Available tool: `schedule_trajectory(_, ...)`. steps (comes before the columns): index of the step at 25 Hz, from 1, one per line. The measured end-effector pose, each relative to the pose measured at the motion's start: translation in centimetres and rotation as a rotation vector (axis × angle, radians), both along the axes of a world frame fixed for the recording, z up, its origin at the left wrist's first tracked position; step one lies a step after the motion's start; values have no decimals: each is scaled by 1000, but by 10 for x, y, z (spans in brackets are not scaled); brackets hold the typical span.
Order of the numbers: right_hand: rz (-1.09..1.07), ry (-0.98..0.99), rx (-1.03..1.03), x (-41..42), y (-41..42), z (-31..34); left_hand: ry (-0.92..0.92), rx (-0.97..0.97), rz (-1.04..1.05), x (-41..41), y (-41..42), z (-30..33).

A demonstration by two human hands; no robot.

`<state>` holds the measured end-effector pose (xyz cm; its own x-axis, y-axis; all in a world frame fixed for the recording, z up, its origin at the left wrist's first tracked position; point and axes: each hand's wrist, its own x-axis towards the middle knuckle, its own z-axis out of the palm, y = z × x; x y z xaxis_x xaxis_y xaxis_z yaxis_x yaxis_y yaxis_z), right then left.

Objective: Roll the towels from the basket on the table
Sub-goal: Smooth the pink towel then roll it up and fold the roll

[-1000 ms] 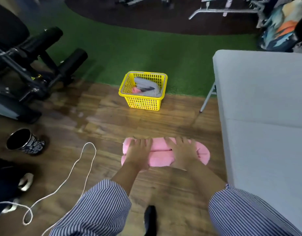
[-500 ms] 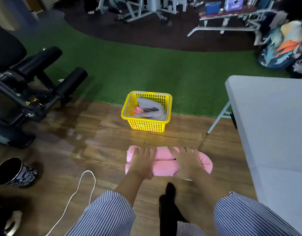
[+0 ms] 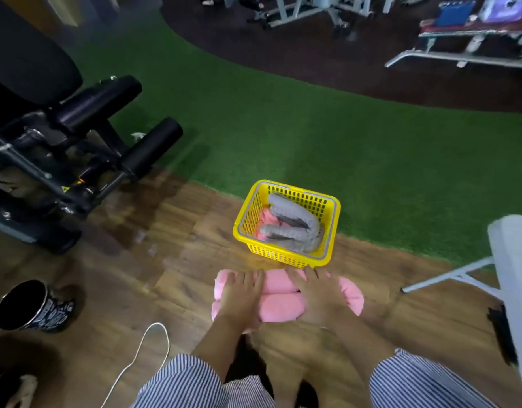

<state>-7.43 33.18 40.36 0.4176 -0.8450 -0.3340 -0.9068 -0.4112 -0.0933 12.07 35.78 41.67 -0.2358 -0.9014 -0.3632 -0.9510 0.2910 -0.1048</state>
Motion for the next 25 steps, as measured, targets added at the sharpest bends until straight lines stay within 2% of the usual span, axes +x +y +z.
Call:
schedule_trajectory(5, -68, 29, 64, 36, -85, -33, 85, 6, -105, 46, -101, -44)
schedule_trajectory(9, -252, 22, 70, 57, -160, -53, 189, 54, -182, 68, -198, -72)
schedule_trajectory(15, -448, 5, 168, 47, -240, -93, 193, 73, -381, 52, -315, -114)
schedule_trajectory(19, -464, 10, 149, 21, -303, -173, 221, 31, -436, 25, -382, -196)
schedule_trajectory(25, -417, 33, 119, -7, -363, -362, 203, 46, -444, -1, -443, -393)
